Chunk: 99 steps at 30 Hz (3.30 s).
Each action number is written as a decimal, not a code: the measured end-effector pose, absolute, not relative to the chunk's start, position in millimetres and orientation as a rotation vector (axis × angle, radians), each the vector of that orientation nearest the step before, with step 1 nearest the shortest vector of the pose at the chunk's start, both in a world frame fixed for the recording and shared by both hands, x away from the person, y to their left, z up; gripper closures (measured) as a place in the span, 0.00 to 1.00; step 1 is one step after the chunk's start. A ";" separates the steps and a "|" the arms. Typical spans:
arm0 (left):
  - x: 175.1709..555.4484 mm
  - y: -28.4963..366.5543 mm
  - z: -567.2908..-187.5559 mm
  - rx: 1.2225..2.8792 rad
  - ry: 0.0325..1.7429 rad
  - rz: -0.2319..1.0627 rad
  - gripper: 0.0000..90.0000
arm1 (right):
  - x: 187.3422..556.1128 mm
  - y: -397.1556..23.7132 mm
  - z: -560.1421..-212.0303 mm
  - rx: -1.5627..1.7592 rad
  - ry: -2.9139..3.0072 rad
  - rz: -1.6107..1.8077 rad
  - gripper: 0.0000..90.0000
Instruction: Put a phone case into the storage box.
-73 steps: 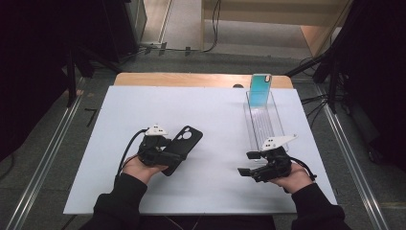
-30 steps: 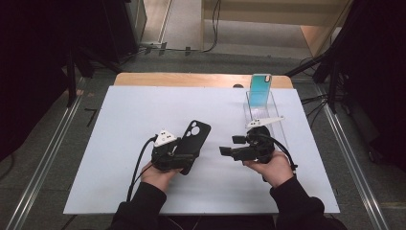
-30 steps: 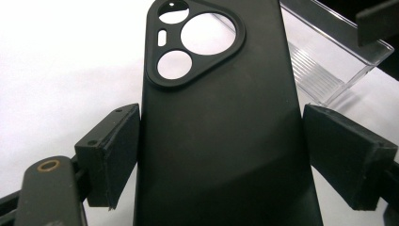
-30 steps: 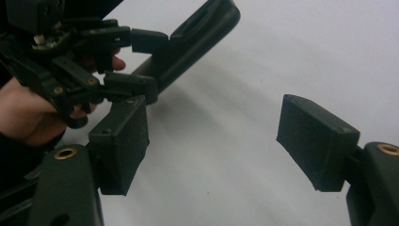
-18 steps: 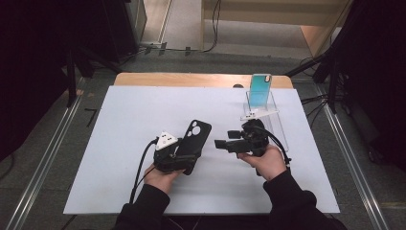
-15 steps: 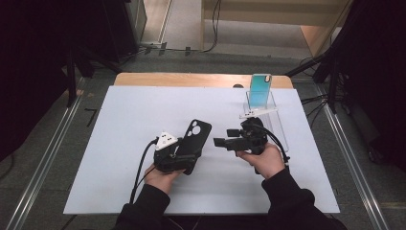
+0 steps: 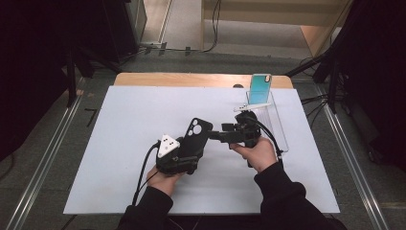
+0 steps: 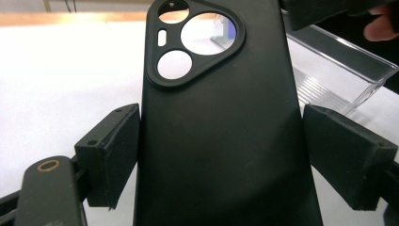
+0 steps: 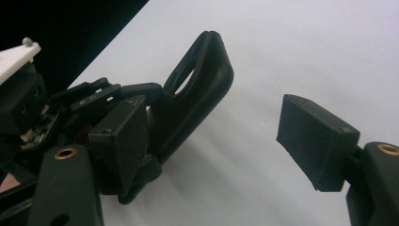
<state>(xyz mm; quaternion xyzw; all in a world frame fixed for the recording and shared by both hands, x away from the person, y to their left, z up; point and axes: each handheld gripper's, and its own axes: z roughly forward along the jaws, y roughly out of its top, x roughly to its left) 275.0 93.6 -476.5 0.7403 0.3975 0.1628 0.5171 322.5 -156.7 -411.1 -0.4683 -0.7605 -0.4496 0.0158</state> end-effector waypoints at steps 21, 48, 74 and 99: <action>270.1 90.7 -478.2 1.717 0.954 0.356 0.17 | 345.9 -136.4 -420.7 -1.458 -2.319 -1.386 0.34; 270.5 85.8 -473.1 1.719 0.926 0.275 0.15 | 348.1 -144.7 -411.5 -1.424 -2.001 -1.395 0.85; 280.5 94.6 -440.8 1.931 0.966 0.090 0.18 | 335.6 -153.2 -387.5 -1.394 -2.277 -1.465 0.85; 301.1 111.5 -417.3 2.039 0.885 -0.040 0.21 | 324.6 -162.6 -384.9 -1.100 -2.482 -1.491 0.85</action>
